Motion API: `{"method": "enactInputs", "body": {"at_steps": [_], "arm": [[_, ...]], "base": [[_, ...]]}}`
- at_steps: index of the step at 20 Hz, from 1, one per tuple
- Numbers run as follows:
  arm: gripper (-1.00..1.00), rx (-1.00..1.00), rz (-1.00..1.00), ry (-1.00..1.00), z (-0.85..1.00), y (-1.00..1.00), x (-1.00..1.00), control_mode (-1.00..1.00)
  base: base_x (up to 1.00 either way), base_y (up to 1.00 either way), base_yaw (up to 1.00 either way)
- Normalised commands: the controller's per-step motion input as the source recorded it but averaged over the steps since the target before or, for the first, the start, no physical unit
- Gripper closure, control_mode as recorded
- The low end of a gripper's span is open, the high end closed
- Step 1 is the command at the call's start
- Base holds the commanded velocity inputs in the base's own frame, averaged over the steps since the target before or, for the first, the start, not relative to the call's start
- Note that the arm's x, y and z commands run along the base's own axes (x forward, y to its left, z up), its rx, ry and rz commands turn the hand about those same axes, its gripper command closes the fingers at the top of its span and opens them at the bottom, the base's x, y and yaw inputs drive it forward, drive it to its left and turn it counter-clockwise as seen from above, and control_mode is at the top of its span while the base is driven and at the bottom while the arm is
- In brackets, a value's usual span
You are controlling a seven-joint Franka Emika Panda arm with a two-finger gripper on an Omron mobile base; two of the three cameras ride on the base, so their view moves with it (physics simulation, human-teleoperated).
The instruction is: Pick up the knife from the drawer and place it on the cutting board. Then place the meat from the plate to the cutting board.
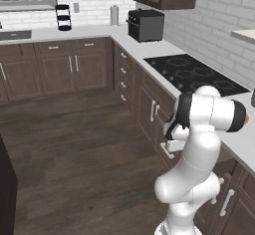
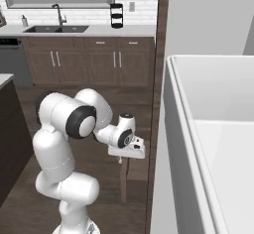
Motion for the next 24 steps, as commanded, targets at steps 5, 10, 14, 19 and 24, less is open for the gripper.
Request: {"method": "enactInputs", "body": {"at_steps": [5,10,14,19,24], "arm": [[-1.0,0.0,0.0,0.0,0.0,0.88,0.0,-1.0],[-1.0,0.0,0.0,0.0,0.01,1.0,0.0,-1.0],[-1.0,0.0,0.0,0.0,0.05,1.0,0.0,-1.0],[-1.0,0.0,0.0,0.0,0.11,1.0,0.0,-1.0],[-1.0,0.01,0.0,0.0,0.25,1.0,0.0,-1.0]], "base": [[0.0,0.0,0.0],[0.0,0.0,0.0],[0.0,0.0,0.0],[0.0,0.0,0.0],[0.0,0.0,0.0]]}}
